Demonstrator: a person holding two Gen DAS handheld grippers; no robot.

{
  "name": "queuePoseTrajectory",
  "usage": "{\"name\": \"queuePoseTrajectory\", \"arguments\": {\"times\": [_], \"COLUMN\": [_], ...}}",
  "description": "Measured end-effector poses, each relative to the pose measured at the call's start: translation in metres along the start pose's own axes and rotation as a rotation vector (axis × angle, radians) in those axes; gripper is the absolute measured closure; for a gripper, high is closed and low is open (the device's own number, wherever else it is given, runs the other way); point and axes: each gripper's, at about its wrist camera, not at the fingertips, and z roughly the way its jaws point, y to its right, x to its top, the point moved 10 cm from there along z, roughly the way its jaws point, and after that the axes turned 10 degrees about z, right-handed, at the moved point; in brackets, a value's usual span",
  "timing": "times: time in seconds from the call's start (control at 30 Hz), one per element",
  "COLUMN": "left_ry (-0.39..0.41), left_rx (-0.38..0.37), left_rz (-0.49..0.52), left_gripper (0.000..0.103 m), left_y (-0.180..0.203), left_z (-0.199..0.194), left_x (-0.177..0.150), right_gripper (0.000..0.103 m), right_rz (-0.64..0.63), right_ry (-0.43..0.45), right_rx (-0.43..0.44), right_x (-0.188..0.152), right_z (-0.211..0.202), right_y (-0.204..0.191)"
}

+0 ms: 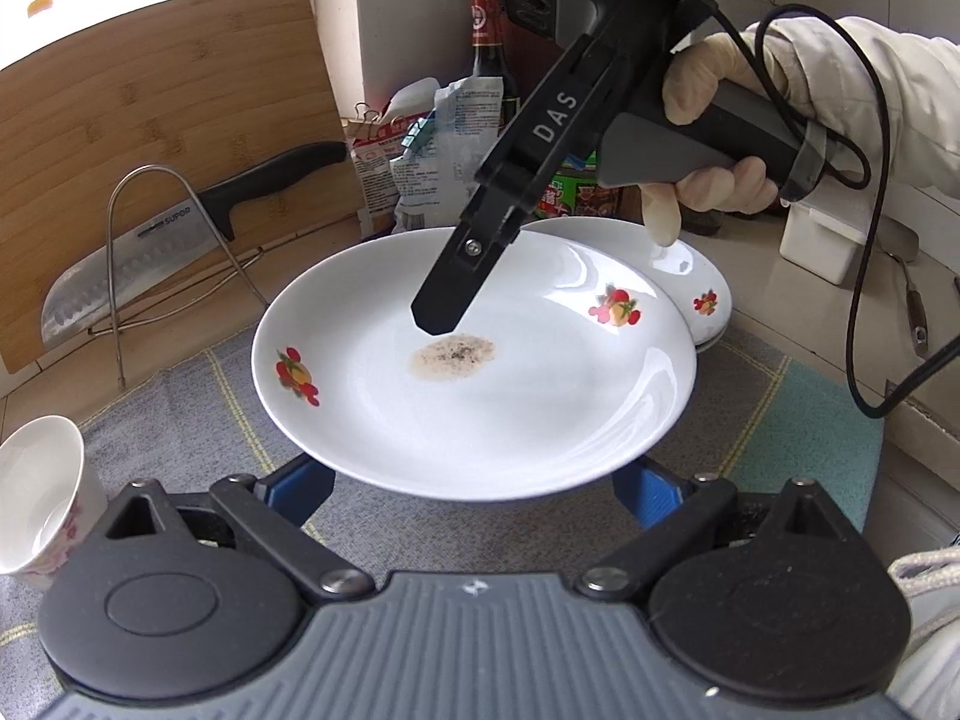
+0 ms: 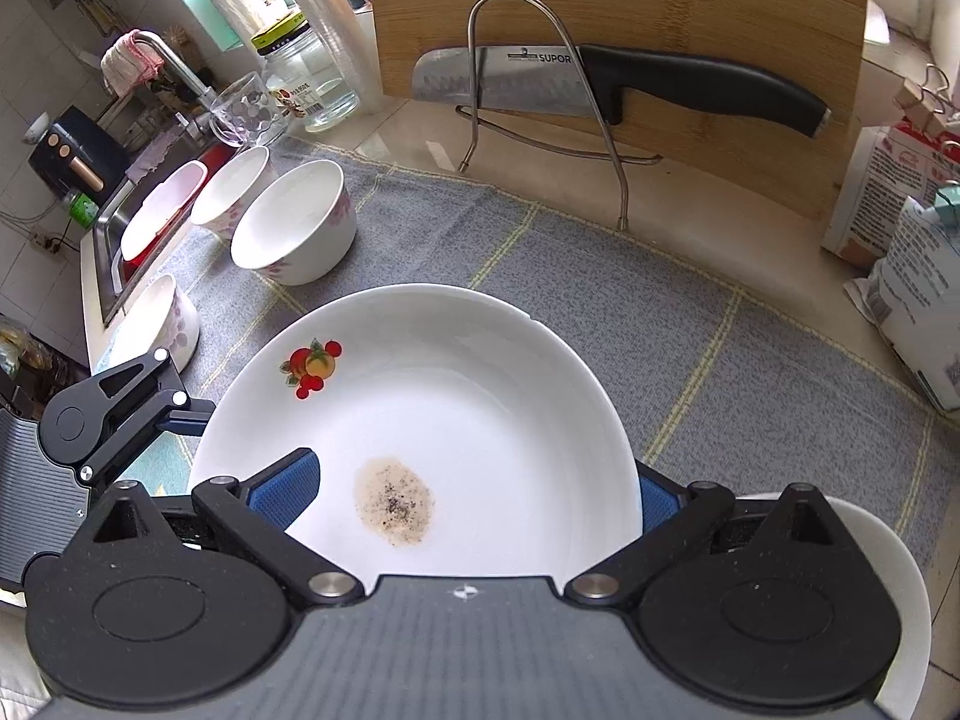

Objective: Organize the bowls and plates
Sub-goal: 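Carry the stained plate with both grippers over the plate stack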

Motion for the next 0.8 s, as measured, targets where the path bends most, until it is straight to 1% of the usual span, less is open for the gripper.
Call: {"name": "queuePoseTrajectory", "arguments": {"times": [0.23,0.47,0.8], "left_ry": [0.013,0.025,0.020], "left_rx": [-0.043,-0.092,-0.154], "left_rz": [0.038,0.079,0.116], "left_gripper": [0.004,0.004,0.004], "left_y": [0.016,0.027,0.040], "left_z": [0.007,0.022,0.045], "left_x": [0.014,0.028,0.041], "right_gripper": [0.000,0.000,0.000], "right_rz": [0.038,0.090,0.159], "right_ry": [0.030,0.062,0.085], "right_rx": [-0.025,-0.053,-0.080], "right_x": [-0.015,-0.028,-0.047], "right_z": [-0.019,-0.039,-0.054], "right_y": [0.016,0.040,0.072]}}
